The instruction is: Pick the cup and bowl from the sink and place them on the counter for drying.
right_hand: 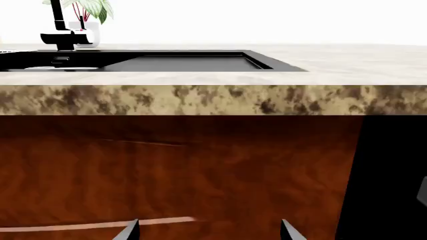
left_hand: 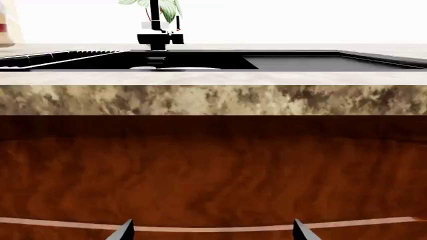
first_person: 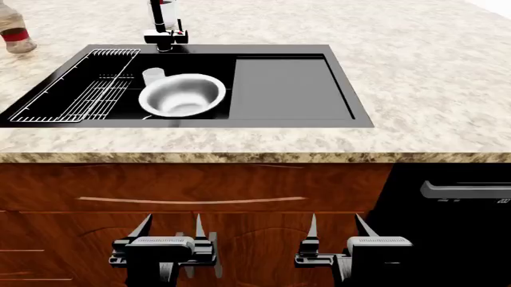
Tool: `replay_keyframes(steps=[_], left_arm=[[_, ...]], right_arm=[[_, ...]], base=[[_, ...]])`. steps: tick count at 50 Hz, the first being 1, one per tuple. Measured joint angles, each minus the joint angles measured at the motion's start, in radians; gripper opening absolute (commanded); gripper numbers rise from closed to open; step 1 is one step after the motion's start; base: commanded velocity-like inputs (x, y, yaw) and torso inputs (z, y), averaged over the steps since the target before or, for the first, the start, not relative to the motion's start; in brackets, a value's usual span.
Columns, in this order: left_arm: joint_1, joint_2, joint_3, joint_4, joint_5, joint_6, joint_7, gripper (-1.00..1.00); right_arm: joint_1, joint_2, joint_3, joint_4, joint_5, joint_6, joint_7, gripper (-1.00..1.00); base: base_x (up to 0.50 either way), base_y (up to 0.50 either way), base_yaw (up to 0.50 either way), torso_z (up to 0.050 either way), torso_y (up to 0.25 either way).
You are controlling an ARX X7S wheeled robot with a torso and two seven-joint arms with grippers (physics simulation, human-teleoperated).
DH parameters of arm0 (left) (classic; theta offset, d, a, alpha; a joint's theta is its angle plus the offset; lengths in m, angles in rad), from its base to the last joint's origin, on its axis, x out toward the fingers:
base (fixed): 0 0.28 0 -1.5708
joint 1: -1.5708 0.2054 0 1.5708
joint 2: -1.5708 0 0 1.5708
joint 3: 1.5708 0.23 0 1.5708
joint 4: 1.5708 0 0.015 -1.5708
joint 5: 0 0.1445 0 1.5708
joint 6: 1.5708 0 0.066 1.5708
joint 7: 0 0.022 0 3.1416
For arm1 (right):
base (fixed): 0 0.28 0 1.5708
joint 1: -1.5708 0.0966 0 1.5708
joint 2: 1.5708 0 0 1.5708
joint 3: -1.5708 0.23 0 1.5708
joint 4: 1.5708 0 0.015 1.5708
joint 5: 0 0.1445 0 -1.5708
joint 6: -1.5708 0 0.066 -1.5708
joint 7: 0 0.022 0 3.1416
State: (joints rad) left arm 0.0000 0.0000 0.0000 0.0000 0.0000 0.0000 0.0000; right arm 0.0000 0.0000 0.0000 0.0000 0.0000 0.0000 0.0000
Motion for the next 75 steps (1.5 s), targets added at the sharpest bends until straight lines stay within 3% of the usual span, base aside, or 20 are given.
replay_keyframes(steps=[21, 36, 46, 60, 75], left_arm=[[0.005, -0.046, 0.045, 0.037, -0.034, -0.029, -0.049, 1.00], [-0.098, -0.095, 0.039, 0.289, -0.123, -0.364, -0.065, 1.00], [-0.252, -0.137, 0.003, 0.466, -0.224, -0.695, -0.067, 1.00], [-0.640, -0.229, -0.078, 0.544, -0.367, -1.150, -0.037, 1.00], [-0.885, -0.286, -0.115, 0.457, -0.431, -1.270, 0.026, 1.00]], right_arm=[[-0.002, 0.045, -0.052, -0.041, 0.046, 0.029, 0.052, 1.00], [0.123, 0.133, -0.029, -0.377, 0.129, 0.457, 0.073, 1.00], [0.339, 0.194, 0.059, -0.551, 0.253, 0.826, 0.051, 1.00], [0.749, 0.290, 0.141, -0.559, 0.384, 1.227, 0.012, 1.00], [0.956, 0.353, 0.130, -0.467, 0.418, 1.354, -0.007, 1.00]], base=[[0.00, 0.00, 0.00, 0.000, 0.000], [0.00, 0.00, 0.00, 0.000, 0.000], [0.00, 0.00, 0.00, 0.000, 0.000], [0.00, 0.00, 0.00, 0.000, 0.000], [0.00, 0.00, 0.00, 0.023, 0.000]])
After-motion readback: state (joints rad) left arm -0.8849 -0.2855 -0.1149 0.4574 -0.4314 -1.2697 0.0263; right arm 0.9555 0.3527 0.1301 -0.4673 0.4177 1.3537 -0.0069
